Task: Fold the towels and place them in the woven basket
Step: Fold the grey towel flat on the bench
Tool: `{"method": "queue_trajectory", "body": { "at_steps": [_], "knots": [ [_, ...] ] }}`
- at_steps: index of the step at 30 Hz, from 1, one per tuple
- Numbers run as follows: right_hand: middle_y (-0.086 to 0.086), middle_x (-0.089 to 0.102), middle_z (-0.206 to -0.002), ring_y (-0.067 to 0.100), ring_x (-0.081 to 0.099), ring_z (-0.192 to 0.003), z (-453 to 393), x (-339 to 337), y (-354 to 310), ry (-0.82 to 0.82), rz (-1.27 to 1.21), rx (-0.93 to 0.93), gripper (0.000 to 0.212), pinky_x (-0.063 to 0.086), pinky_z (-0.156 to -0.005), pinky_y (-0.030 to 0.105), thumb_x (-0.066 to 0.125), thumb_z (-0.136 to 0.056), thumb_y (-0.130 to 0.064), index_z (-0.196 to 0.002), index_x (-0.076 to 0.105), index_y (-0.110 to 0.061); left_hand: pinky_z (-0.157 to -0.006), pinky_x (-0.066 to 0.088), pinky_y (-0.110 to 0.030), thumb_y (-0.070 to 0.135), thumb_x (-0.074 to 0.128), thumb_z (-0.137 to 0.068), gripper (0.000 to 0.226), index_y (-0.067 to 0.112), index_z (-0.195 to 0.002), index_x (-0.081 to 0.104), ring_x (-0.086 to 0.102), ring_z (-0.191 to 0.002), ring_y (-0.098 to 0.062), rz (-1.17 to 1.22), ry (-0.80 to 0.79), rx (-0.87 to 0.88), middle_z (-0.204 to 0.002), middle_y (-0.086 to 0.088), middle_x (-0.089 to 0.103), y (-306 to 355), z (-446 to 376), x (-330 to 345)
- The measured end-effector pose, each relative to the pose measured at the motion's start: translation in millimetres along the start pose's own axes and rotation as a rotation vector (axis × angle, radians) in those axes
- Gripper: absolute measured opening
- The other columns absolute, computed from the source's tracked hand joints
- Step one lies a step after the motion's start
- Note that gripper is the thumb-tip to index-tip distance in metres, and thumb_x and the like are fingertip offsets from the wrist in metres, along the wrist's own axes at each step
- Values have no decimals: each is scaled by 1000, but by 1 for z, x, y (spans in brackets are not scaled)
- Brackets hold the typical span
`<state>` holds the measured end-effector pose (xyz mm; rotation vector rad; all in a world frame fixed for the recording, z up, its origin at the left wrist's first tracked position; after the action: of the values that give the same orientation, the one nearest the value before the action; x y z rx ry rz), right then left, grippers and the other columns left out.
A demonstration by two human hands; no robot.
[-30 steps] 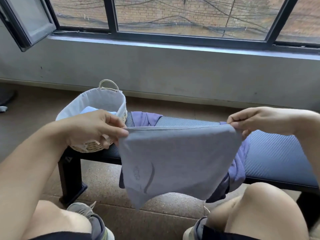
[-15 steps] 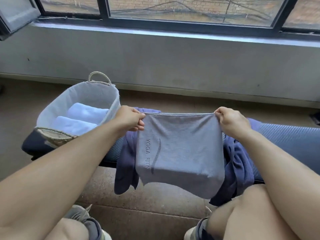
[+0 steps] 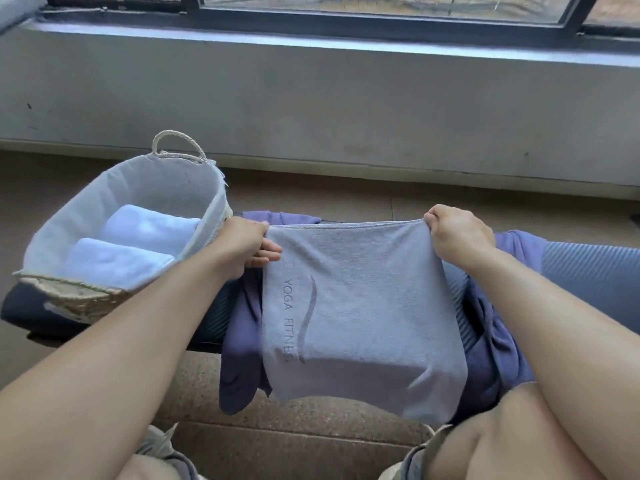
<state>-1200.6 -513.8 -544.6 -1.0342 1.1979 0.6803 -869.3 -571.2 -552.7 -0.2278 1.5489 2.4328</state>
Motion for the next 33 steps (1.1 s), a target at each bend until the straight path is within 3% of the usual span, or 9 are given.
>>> {"method": "queue_trajectory", "body": {
  "at_steps": [4,8,11,17,22,25,27,29,33],
  "knots": [
    [2,70,-96,27,62,-91,-5,4,2,-29,-21,65,31,42,-77,35,37,-103,-37,-100,65,-26,-36,44,-14,25,43,-109,28,8,-90,56,64,-42,-5,-11,-22,-1,-74,-9,67,3,-10,3],
    [7,73,-62,25,72,-55,1,11,-4,-41,-481,164,33,57,-69,33,38,-106,-28,-91,62,-11,-47,58,-24,22,41,-110,21,4,-108,52,74,-58,-21,139,-92,72,-68,-12,75,7,-18,10],
    [9,75,-71,25,73,-56,1,14,-6,30,-604,184,31,50,-46,26,39,-107,-27,-95,61,-10,-62,63,-30,20,42,-109,23,7,-93,52,76,-71,-26,221,-84,154,-81,-18,75,10,-27,17],
    [4,74,-79,14,71,-57,-7,15,-8,108,-465,106,25,61,-52,34,49,-103,-34,-95,65,-16,-67,63,-29,20,44,-109,23,10,-90,52,75,-81,-26,228,-106,181,-92,-17,74,10,-37,25],
    [-1,74,-100,25,67,-95,-15,22,-8,47,-237,84,14,57,-86,43,63,-86,-40,-97,63,-31,-67,62,-26,18,47,-108,17,9,-96,55,77,-83,-24,197,-74,178,-105,-20,74,8,-43,28],
    [1,71,-114,31,61,-109,-12,21,-14,-11,-95,90,28,51,-87,39,58,-86,-31,-113,61,-30,-74,62,-26,15,48,-107,16,7,-117,58,76,-88,-26,181,-82,172,-124,-15,66,7,-45,28],
    [0,65,-129,32,59,-115,-9,20,-19,-99,75,51,54,45,-83,38,54,-87,-24,-140,45,-28,-85,60,-27,8,49,-105,36,11,-141,50,74,-98,-25,139,-138,204,-138,-5,52,6,-45,27],
    [0,53,-141,31,56,-120,-2,16,-30,-134,220,-16,67,41,-83,38,49,-88,-15,-152,29,-23,-97,55,-28,4,53,-102,52,20,-151,43,67,-114,-18,11,-179,287,-146,2,44,8,-40,26],
    [5,33,-156,31,42,-135,27,18,-60,-135,277,-275,52,41,-98,42,43,-94,-8,-146,38,-13,-116,28,-23,11,55,-100,52,27,-149,46,40,-144,-12,-455,-126,578,-157,7,40,10,-14,34]
  ]
}}
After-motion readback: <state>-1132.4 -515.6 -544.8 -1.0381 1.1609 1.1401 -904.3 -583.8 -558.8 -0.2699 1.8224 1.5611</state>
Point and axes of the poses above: each hand's wrist, its own z-axis away from the middle knuckle, its own x-axis out of the palm, y = z × x, the point moved 1 cm from there along -z, towards the middle knuckle
